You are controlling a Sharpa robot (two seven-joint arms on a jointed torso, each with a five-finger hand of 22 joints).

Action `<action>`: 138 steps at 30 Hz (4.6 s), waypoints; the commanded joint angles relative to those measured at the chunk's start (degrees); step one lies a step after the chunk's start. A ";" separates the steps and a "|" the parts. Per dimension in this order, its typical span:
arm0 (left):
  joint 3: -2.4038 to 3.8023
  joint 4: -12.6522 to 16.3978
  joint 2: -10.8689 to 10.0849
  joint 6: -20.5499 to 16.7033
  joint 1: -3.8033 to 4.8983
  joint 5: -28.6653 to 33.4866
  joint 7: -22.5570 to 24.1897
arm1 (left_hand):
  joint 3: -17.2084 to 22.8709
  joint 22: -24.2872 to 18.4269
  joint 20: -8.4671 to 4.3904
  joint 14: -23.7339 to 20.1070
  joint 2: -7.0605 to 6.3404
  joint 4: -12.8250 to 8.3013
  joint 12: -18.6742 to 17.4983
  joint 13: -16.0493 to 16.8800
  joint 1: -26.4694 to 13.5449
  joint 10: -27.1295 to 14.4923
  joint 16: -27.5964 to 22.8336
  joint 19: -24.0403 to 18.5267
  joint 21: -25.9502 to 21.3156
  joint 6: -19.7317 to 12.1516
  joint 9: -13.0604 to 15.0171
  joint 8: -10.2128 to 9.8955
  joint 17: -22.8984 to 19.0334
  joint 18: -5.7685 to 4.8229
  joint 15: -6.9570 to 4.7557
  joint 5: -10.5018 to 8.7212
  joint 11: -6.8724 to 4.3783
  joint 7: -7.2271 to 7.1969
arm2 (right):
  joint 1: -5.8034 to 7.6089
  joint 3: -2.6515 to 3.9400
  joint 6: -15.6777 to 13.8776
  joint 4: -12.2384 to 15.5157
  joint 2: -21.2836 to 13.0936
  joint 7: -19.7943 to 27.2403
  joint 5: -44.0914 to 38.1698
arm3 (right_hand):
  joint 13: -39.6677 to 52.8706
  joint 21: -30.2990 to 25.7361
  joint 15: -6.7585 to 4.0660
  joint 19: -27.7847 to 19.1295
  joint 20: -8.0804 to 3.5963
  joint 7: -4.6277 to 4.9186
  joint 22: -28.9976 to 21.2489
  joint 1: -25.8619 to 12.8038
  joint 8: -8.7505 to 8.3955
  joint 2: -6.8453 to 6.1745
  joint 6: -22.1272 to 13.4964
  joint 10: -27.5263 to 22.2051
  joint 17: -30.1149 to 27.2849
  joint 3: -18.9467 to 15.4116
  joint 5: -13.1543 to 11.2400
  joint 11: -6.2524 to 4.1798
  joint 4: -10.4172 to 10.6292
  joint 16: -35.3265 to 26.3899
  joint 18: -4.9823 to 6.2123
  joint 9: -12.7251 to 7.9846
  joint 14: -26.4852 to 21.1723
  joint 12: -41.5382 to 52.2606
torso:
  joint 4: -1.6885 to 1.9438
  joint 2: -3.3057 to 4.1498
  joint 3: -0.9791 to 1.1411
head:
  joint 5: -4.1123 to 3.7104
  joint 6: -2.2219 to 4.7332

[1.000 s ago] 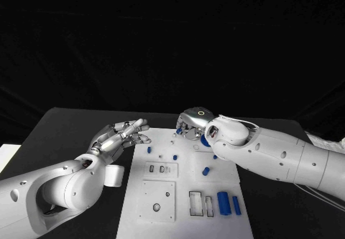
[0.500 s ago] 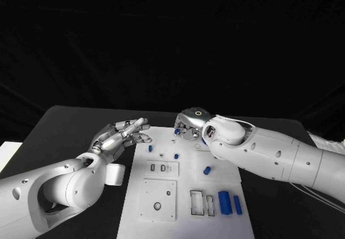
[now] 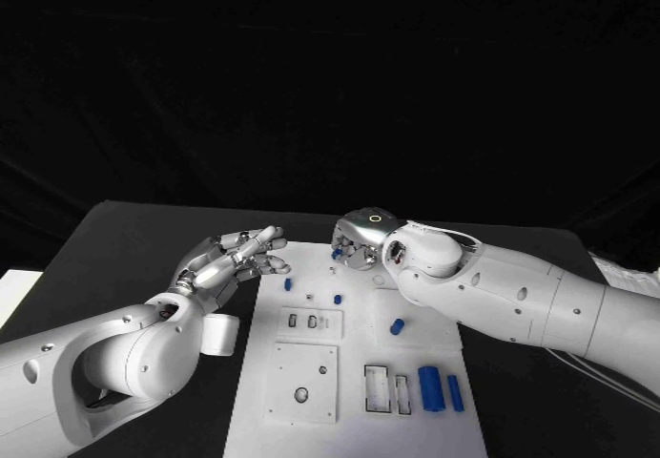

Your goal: Assemble the parts on the task board

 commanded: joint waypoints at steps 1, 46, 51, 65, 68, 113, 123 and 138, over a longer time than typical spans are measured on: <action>0.05 0.02 0.19 0.99 0.08 0.04 0.17 | -0.06 0.05 -0.05 -0.29 0.32 -0.28 -0.27 -0.05 0.13 -0.30 -0.36 -0.42 0.32 -0.49 -0.09 -0.27 0.06 0.02 0.22 -0.19 0.05 0.03 | -0.14 -0.11 1.42 -0.48 0.31 -0.32 -0.96 | -0.15 0.20 0.30 0.15 0.15 0.59 0.04 -0.20 -0.13 -1.12 -0.63 -0.72 0.20 -0.02 -0.46 0.45 0.66 -0.43 -0.62 -0.08 0.39 -0.17 | 0.03 0.01 -0.05 | 0.00 -0.12; 0.02 -1.08 0.04 1.70 0.07 0.52 -0.33 | -0.01 0.08 0.00 -0.33 0.37 -0.40 -0.24 -0.05 0.19 -0.44 -0.48 -0.52 0.37 -0.61 -0.10 -0.26 0.12 0.03 0.25 -0.21 0.08 0.02 | -0.72 1.58 2.76 12.76 -20.15 -4.43 16.46 | 73.54 9.07 0.17 4.97 0.20 1.64 14.23 5.75 4.08 -5.46 -13.52 10.94 4.24 -22.38 7.21 -0.01 15.02 -4.42 -3.01 -1.05 2.14 73.38 | -0.80 0.22 0.05 | -1.21 0.83; 0.02 -1.20 0.12 1.71 0.06 0.52 -0.32 | -0.01 0.08 0.00 -0.33 0.37 -0.40 -0.24 -0.05 0.19 -0.44 -0.48 -0.52 0.37 -0.61 -0.10 -0.26 0.12 0.03 0.25 -0.21 0.08 0.02 | -1.00 1.58 3.37 12.27 -19.67 -4.38 16.12 | 74.61 9.21 0.19 5.05 0.22 1.63 14.49 5.99 4.38 -5.35 -13.50 11.36 4.29 -22.47 7.23 0.00 15.22 -4.44 -3.05 -1.01 2.14 74.37 | -0.80 0.16 -0.01 | -1.20 0.68; 0.02 -1.30 0.17 1.66 0.06 0.53 -0.28 | 0.03 0.09 0.01 -0.32 0.43 -0.46 -0.20 -0.04 0.23 -0.41 -0.52 -0.55 0.40 -0.59 -0.08 -0.22 0.15 0.05 0.24 -0.20 0.05 -0.02 | -1.59 1.58 5.06 11.28 -18.90 -4.69 15.01 | 76.87 9.69 0.12 5.35 0.20 1.44 15.41 6.73 5.46 -4.66 -12.82 12.32 4.44 -22.32 7.57 -0.13 15.39 -4.49 -3.21 -0.79 2.11 76.47 | -0.72 0.21 -0.03 | -1.29 0.40; 0.02 -1.36 0.19 1.66 0.06 0.53 -0.28 | 0.03 0.10 0.01 -0.32 0.44 -0.46 -0.20 -0.04 0.24 -0.42 -0.53 -0.56 0.40 -0.59 -0.08 -0.22 0.15 0.05 0.24 -0.20 0.05 -0.02 | -1.66 1.58 5.10 11.06 -18.81 -4.73 14.93 | 77.16 9.74 0.10 5.37 0.18 1.42 15.49 6.94 5.62 -4.44 -12.73 12.44 4.47 -22.17 7.69 -0.16 15.32 -4.50 -3.22 -0.77 2.11 76.73 | -0.72 0.19 -0.05 | -1.36 0.36; 0.01 -1.79 0.53 1.86 0.04 0.53 -0.32 | 0.08 0.11 0.02 -0.31 0.49 -0.53 -0.19 -0.05 0.28 -0.46 -0.58 -0.60 0.44 -0.61 -0.08 -0.20 0.18 0.06 0.23 -0.20 0.04 -0.05 | -3.19 1.61 -4.86 15.20 -17.19 -5.51 4.47 | 81.67 12.40 -1.15 7.56 -0.93 -1.06 21.11 8.83 7.68 -1.37 -4.06 14.97 4.77 -12.12 7.16 -2.21 11.31 -4.58 -4.30 0.57 1.71 80.82 | -0.59 0.18 -0.12 | -1.16 0.24; 0.00 -1.79 0.69 1.96 0.04 0.53 -0.33 | 0.10 0.12 0.02 -0.30 0.53 -0.55 -0.18 -0.05 0.30 -0.47 -0.60 -0.61 0.45 -0.61 -0.07 -0.20 0.19 0.07 0.23 -0.20 0.04 -0.05 | -3.01 1.61 -4.68 18.99 -15.33 -8.76 1.72 | 81.69 12.72 -1.15 7.87 -0.95 -1.01 21.85 8.30 7.34 -1.53 -4.07 14.97 4.79 -11.27 7.52 -2.18 11.14 -4.58 -4.45 0.57 1.71 80.76 | -0.56 0.25 -0.16 | -0.73 0.19; 0.01 -1.89 1.01 2.09 0.04 0.54 -0.36 | 0.15 0.13 0.03 -0.30 0.59 -0.59 -0.18 -0.05 0.34 -0.48 -0.62 -0.63 0.47 -0.61 -0.07 -0.19 0.21 0.07 0.22 -0.19 0.03 -0.06 | -3.36 1.36 -3.76 15.49 -9.54 -8.86 1.26 | 81.53 12.89 -1.11 8.03 -0.93 -0.91 22.24 7.68 7.03 -1.58 -4.17 14.87 4.81 -10.78 7.24 -2.11 11.16 -4.57 -4.53 0.55 1.75 80.48 | -0.34 0.26 -0.14 | -0.29 0.02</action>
